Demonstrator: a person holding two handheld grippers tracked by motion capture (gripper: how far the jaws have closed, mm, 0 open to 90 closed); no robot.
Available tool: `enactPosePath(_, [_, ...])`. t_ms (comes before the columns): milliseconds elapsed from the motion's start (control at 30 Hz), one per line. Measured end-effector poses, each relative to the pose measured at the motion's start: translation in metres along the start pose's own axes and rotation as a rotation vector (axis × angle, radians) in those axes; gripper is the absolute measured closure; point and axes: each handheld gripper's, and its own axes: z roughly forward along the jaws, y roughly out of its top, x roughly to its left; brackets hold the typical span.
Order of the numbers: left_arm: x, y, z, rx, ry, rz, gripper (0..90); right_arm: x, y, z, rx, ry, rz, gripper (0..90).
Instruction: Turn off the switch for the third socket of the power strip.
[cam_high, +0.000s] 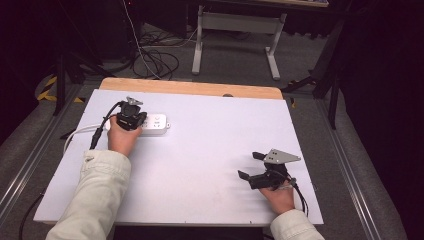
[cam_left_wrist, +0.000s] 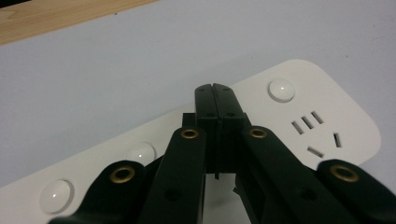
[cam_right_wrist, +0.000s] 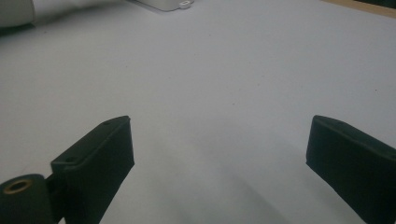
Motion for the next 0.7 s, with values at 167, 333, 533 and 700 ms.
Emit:
enactPosePath(167, [0.005,0.004,-0.007,0.000,-0.081,-0.088,90.0,0.000,0.000,0.000,-0.001,0.000,0.000,8.1])
enactPosePath(333, [-0.002,0.011,-0.023,-0.044,-0.075,-0.030,90.0,0.000,0.000,0.000,-0.003,0.000,0.003,8.1])
enactPosePath(533, [-0.004,0.014,-0.036,-0.072,-0.082,-0.015,90.0,-0.001,0.000,0.000,-0.006,0.000,0.005,8.1])
enactPosePath(700, [-0.007,0.016,-0.044,-0.087,-0.087,-0.020,90.0,-0.002,0.000,0.000,-0.010,0.003,0.011,8.1])
